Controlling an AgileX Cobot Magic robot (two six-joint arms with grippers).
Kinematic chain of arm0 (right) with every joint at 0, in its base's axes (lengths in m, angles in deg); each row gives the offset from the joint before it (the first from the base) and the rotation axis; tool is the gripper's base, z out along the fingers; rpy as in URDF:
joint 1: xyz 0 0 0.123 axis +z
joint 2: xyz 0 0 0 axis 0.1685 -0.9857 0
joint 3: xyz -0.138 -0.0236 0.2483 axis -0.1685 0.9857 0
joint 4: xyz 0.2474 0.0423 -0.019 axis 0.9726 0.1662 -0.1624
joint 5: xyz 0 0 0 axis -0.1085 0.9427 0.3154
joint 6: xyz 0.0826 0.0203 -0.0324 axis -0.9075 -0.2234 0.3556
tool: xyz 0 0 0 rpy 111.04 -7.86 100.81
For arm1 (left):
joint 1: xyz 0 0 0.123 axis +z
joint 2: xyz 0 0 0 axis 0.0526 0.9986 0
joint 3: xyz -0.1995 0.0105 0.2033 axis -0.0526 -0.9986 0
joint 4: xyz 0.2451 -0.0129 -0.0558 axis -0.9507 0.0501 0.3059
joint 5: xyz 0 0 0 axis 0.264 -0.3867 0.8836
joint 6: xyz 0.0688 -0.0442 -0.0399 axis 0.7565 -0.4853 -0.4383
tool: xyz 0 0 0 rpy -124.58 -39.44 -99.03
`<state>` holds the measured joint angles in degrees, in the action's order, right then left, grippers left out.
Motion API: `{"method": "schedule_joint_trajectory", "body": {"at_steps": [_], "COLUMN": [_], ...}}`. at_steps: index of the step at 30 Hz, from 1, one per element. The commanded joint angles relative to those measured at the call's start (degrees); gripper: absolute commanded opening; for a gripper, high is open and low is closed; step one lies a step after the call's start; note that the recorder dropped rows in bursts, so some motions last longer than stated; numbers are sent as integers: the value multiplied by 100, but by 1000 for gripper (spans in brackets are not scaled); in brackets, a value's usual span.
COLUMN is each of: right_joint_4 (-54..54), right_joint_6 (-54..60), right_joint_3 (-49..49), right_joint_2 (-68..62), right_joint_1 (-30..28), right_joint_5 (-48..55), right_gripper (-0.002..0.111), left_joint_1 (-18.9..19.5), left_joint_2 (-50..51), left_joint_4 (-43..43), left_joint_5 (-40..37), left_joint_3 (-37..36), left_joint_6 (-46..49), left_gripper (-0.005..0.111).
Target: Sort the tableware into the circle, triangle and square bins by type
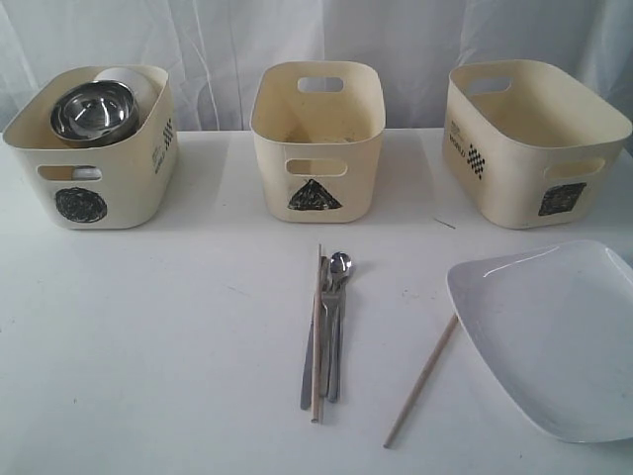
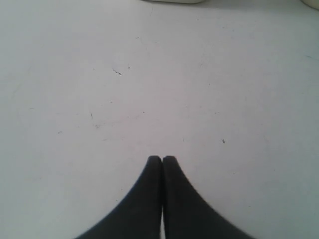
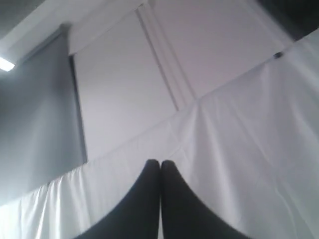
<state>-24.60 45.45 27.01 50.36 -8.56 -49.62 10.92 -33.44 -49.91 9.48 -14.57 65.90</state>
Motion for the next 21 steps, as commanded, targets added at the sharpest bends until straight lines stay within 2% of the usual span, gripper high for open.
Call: {"method": "schedule_joint_trajectory", "body": {"at_steps": [1, 5, 9, 11, 15, 17, 21], "right_joint_4": [-2643, -4095, -4564, -4564, -4564, -4564, -4564], "right_joint_6": [-1096, -1085, -1392, -2624, -5586, -6033, -6028], "right_joint_3": [-972, -1770, -2217, -2357, -2404, -2404, -2404], "right_joint_2": [-1473, -3626, -5756, -6660, -7652, -7956, -8254], "right_joint_1": [15, 15, 15, 15, 15, 15, 15], "right_joint_5": [-86, -510, 90, 372, 388, 406, 950], "right_gripper": [0, 0, 0, 0, 0, 0, 0], "left_joint_1": [1, 1, 1, 1, 1, 1, 1], "left_joint_2": [-23, -23, -23, -23, -23, -23, -23], "left_joint_4": [37, 37, 37, 37, 37, 37, 37], "left_joint_5": [10, 10, 10, 10, 10, 10, 10], "left_joint_3": [-32, -32, -32, -32, -32, -32, -32], "left_joint_6": [18, 18, 18, 18, 18, 18, 18], "left_gripper": [0, 0, 0, 0, 0, 0, 0]}}
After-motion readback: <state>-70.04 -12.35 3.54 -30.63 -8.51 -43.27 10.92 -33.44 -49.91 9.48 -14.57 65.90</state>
